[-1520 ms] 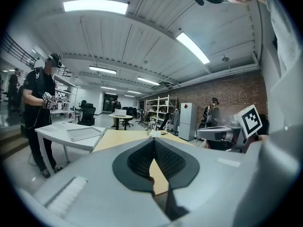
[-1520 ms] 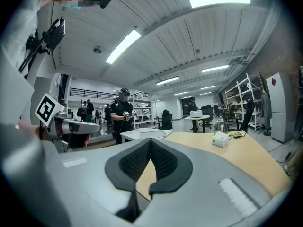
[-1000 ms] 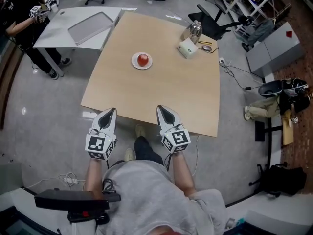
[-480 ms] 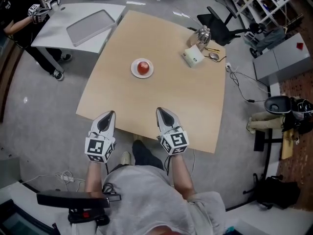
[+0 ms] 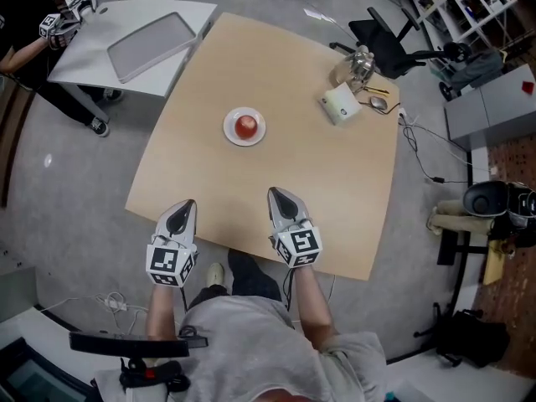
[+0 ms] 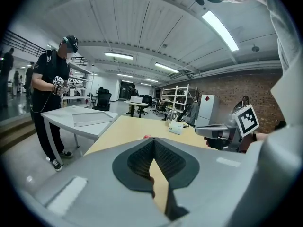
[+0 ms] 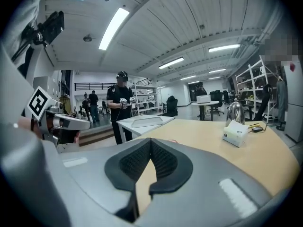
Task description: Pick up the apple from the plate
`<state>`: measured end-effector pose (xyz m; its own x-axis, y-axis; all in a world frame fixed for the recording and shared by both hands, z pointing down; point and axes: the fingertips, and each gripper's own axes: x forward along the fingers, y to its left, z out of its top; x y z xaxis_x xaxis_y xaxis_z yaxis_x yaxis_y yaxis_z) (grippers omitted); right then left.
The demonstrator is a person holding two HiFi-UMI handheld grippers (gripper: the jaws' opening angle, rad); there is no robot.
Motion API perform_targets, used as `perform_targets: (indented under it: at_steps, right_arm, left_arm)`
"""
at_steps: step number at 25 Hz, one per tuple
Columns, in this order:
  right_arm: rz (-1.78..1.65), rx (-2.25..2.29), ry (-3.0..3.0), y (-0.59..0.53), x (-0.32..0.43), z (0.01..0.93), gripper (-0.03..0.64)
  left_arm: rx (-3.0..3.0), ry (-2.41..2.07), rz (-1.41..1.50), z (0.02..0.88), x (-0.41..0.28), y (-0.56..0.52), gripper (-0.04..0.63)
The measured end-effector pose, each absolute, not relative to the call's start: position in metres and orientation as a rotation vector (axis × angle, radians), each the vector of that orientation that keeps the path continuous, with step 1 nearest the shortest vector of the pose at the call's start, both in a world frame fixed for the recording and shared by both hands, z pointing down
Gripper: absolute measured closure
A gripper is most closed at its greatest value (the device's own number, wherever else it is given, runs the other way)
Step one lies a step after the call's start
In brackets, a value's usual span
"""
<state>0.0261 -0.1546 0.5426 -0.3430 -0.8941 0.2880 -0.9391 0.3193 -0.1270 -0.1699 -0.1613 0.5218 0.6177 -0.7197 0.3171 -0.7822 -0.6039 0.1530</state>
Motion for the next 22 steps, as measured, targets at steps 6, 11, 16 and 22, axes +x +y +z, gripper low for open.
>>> perform_targets:
  at_steps: [6,11,16,22]
  right_arm:
    - [0.423,1.654,-2.404,-0.182,0.032,0.562,0.611]
    - [0.416,1.609,-2.422,-0.199,0.029,0.564,0.611]
    - [0.45,1.597,-2.392,-0.222,0.033,0.58,0.609]
    - [0.493,1.57,-2.36,-0.249,0.037,0.602,0.6]
  left_arm:
    - [2.54,-1.229,0.362,0.537,-0.165,-0.177,0.575]
    - [2.52,-1.242,0.388,0.537,-0.167,-0.184,0.575]
    - [2.501,-1.243,0.408,0.544,-0.166,-0.192,0.575]
    - [2.464,-1.227,0.431,0.557,-0.163,-0.201,0.575]
